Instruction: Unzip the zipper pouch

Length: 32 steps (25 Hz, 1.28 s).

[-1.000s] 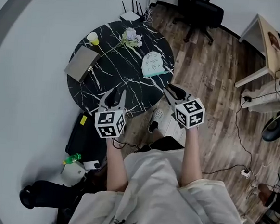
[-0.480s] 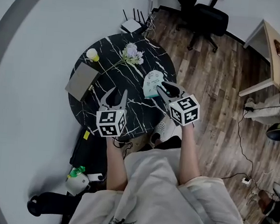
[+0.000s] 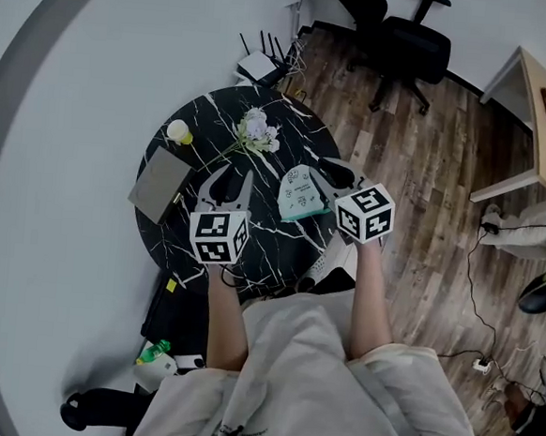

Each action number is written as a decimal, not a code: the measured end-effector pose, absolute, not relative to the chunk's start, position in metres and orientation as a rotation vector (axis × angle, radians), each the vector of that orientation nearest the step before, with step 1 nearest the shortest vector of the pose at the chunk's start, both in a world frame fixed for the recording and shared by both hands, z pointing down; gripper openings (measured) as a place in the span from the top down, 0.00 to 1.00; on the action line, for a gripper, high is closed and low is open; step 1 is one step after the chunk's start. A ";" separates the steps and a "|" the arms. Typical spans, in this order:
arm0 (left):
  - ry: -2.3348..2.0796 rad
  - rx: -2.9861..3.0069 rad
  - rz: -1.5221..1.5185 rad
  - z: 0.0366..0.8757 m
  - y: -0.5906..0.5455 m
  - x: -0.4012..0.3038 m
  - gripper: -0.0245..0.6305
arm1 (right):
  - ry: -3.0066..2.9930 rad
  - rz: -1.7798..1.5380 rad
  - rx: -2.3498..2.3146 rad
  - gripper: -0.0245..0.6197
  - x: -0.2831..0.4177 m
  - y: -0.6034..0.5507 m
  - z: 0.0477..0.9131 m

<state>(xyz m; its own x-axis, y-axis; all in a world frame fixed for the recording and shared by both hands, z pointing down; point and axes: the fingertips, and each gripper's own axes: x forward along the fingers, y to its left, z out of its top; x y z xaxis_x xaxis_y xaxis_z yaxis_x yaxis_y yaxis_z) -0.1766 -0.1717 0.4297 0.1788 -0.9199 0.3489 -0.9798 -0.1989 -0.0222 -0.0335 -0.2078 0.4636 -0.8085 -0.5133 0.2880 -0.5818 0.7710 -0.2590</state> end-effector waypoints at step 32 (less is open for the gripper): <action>-1.537 2.142 0.428 0.568 -0.165 -0.163 0.75 | -2.262 0.165 -0.166 0.79 -0.085 -0.126 0.703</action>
<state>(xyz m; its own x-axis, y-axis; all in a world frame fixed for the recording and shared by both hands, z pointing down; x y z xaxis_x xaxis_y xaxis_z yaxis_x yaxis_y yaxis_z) -0.1632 -0.1648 0.5682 0.3250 -0.8001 0.5042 -0.9455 -0.2650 0.1891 -0.0849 -0.1265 0.7025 -0.6382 0.1747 0.7497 0.0641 0.9826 -0.1744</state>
